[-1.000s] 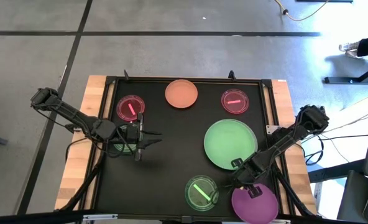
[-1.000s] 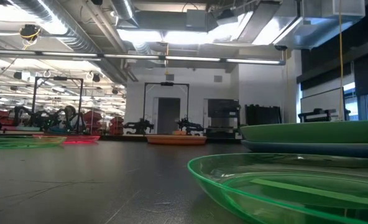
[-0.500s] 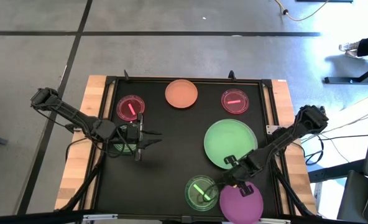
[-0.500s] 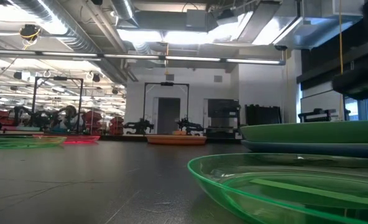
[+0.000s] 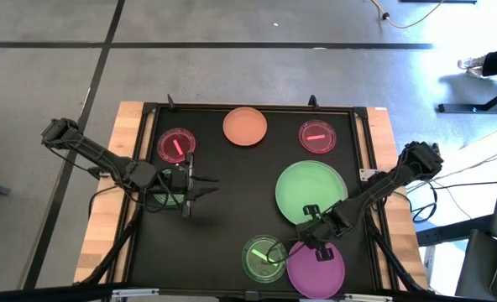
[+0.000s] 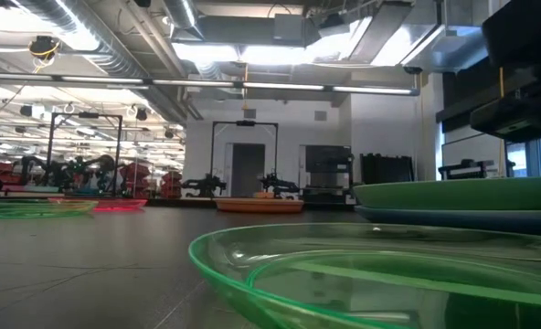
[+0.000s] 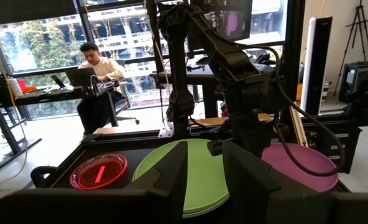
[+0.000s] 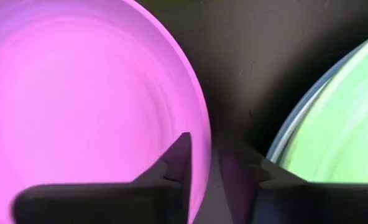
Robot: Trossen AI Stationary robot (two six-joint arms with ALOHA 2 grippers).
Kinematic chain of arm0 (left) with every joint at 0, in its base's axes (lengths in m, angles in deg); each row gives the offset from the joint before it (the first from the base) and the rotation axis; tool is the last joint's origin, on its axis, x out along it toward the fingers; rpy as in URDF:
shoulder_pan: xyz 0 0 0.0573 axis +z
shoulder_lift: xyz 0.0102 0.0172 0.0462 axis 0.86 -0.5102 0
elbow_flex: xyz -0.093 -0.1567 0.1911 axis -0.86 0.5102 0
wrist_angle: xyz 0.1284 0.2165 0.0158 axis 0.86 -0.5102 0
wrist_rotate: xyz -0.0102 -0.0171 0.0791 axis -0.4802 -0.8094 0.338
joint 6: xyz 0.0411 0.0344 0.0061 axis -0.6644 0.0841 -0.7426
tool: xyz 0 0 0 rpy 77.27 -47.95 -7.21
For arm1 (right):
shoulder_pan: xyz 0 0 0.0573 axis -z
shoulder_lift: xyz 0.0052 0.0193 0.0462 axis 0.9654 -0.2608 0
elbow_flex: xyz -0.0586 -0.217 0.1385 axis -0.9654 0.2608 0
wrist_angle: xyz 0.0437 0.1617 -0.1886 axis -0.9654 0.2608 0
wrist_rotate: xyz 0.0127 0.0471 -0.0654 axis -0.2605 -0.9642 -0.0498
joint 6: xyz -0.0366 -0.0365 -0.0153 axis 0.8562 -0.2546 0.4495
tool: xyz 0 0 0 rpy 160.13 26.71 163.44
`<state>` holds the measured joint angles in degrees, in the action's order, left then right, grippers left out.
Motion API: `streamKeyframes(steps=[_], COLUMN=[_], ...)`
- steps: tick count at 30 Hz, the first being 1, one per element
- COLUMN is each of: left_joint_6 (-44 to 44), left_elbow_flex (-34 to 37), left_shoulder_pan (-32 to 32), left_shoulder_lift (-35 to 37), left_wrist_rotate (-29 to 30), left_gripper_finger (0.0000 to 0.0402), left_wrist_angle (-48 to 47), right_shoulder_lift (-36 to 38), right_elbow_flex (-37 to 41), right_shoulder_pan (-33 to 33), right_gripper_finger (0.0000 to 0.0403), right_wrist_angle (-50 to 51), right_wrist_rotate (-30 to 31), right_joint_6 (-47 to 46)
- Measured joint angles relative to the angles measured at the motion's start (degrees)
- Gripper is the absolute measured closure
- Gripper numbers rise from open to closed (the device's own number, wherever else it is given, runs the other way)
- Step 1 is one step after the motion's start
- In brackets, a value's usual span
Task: Stack plastic plates
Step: Stack the purple plate on top of the green plate
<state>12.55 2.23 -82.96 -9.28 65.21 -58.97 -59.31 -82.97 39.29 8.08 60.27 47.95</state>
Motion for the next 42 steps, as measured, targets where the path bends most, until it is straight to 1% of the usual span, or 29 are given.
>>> streamKeyframes(steps=[3,6,8,12,14,16,19,24,25,27,30,34,37,40,42], left_joint_6=[0.0,0.0,0.0,0.0,0.0,0.0,0.0,0.0,0.0,0.0,0.0,0.0,0.0,0.0,0.0], left_elbow_flex=[0.0,0.0,0.0,0.0,0.0,0.0,0.0,0.0,0.0,0.0,0.0,0.0,0.0,0.0,0.0], left_shoulder_pan=[0.0,0.0,0.0,0.0,0.0,0.0,0.0,0.0,0.0,0.0,0.0,0.0,0.0,0.0,0.0], left_shoulder_lift=[0.0,0.0,0.0,0.0,0.0,0.0,0.0,0.0,0.0,0.0,0.0,0.0,0.0,0.0,0.0], left_wrist_rotate=[0.0,0.0,0.0,0.0,0.0,0.0,0.0,0.0,0.0,0.0,0.0,0.0,0.0,0.0,0.0], left_gripper_finger=[0.0305,0.0305,0.0305,0.0305,0.0305,0.0305,0.0305,0.0305,0.0305,0.0305,0.0305,0.0305,0.0305,0.0305,0.0305], left_wrist_angle=[0.0,0.0,0.0,0.0,0.0,0.0,0.0,0.0,0.0,0.0,0.0,0.0,0.0,0.0,0.0], right_shoulder_lift=[-0.3,-2.1,-3.8,-5.8,-5.9,-5.7,-5.6,-5.7,-5.7,-5.7,-5.7,-4.6,-2.0,2.2,5.2], right_elbow_flex=[0.0,0.0,0.0,0.0,0.0,0.0,-0.2,-1.7,-2.3,-3.9,-7.0,-11.8,-13.6,-13.7,-13.7], right_shoulder_pan=[0.0,0.0,0.0,0.1,0.1,0.0,0.1,0.1,0.3,0.7,1.3,2.4,3.6,5.1,6.3], right_gripper_finger=[0.0299,0.0275,0.0266,0.0262,0.0268,0.0283,0.0317,0.0385,0.0392,0.0395,0.0388,0.0399,0.0398,0.0400,0.0401], right_wrist_angle=[-0.1,-0.2,-0.4,-1.7,-1.9,-1.7,-1.3,-1.5,-1.4,0.1,5.2,12.5,15.2,15.2,15.7], right_wrist_rotate=[-0.1,-1.1,-1.8,-5.6,-6.1,-6.1,-6.2,-7.0,-7.0,-7.3,-6.8,-5.4,-4.6,-4.2,-2.4], right_joint_6=[-0.1,-0.1,-0.1,0.7,1.5,1.8,2.1,7.3,8.2,9.1,9.5,12.2,12.7,13.2,13.5])
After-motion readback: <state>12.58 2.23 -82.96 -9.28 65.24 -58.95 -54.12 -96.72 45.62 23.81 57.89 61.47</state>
